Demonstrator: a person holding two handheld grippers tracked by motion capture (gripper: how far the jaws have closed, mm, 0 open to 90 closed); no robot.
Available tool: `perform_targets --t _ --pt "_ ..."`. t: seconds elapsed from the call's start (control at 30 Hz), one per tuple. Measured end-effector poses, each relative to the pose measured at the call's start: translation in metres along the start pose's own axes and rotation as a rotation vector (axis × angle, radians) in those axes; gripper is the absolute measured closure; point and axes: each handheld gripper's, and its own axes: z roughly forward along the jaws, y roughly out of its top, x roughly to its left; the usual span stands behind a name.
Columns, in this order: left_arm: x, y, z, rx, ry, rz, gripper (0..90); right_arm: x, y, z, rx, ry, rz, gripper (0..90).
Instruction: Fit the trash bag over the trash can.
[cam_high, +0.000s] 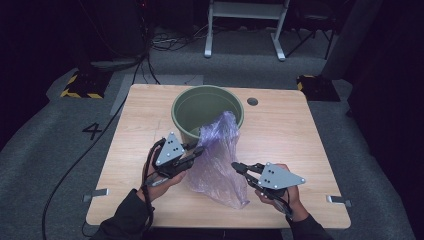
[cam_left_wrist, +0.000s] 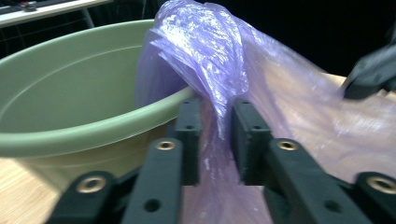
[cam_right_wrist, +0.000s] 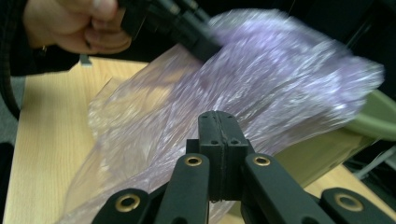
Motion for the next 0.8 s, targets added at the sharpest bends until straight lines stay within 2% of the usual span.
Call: perform_targets --t 0.07,0.23,0.37,0.43,0.57,0.7,0.8 --pt "0.002 -0.001 -0.004 -0.009 -0.001 -0.017 58.2 -0.004 0.004 -0.001 -0.012 -0.017 0.002 90.0" --pt "0.005 -0.002 -0.009 -0.011 0.014 -0.015 53.1 -0.013 0.007 0.002 -0.033 -0.04 0.023 90.0" --pt "0.006 -0.004 -0.011 -0.007 0.014 -0.034 34.2 -0.016 0.009 0.003 -0.038 -0.046 0.028 90.0" --pt "0.006 -0.005 -0.013 -0.022 0.011 -0.033 28.5 -0.018 0.009 0.004 -0.04 -0.051 0.037 90.0" --pt "0.006 -0.007 -0.017 -0.029 -0.033 -0.032 19.1 -0.022 0.009 0.004 -0.037 -0.061 0.044 90.0" --pt "0.001 -0.008 -0.022 -0.038 -0.079 -0.011 17.2 -0.029 0.008 0.006 -0.035 -0.071 0.058 90.0" --pt "-0.005 -0.01 -0.02 -0.01 -0.112 0.009 17.6 -0.034 0.007 0.007 -0.045 -0.072 0.079 90.0"
